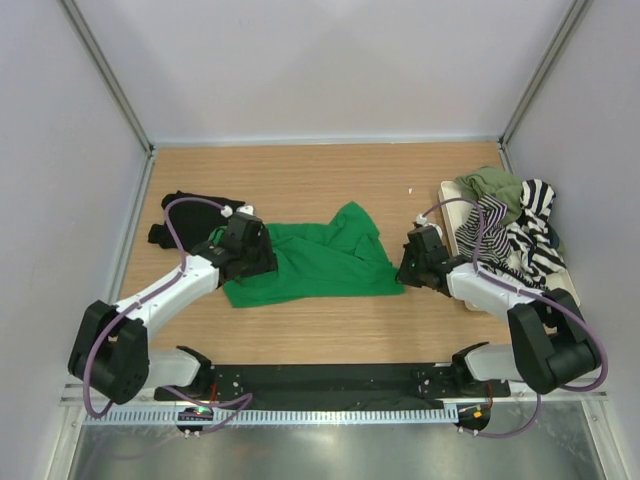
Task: Fold and stack the tank tops
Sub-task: Flatten the tank top out
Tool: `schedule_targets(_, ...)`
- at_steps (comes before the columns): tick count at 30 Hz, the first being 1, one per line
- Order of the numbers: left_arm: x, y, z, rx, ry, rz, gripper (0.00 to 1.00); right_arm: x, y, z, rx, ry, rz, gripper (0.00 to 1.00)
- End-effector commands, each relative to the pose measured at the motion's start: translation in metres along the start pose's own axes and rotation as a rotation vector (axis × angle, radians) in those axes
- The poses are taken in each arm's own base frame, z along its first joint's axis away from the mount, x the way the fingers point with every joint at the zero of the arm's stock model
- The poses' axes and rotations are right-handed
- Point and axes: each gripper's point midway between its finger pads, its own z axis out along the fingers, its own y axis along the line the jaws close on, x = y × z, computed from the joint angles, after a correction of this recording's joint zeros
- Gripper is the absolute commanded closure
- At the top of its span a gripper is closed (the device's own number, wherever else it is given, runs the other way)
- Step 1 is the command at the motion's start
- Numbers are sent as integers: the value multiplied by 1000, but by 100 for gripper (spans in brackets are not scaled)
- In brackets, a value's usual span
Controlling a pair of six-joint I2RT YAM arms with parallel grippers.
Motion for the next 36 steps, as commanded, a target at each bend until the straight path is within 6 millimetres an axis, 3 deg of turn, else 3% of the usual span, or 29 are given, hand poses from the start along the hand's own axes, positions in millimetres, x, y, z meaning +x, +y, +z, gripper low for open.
schedule_targets(1,-18,-18,3,50,-33,35,50,-23,10,-11,-34,-81,-20,96)
schedule_targets(8,-11,-18,20,27,13,69,51,-21,11,-21,-64,-102,-27,99)
schedule_targets(21,5,-20,54,-27,97,115,52,-14,11,-21,-87,-101,-37,99)
schedule_targets(27,10,-25,67,-24,136,124,67,-13,10,-19,-85,-100,-36,99)
schedule_targets(36,20,-33,74,-13,170,147,80,-15,10,-21,-89,-110,-36,99)
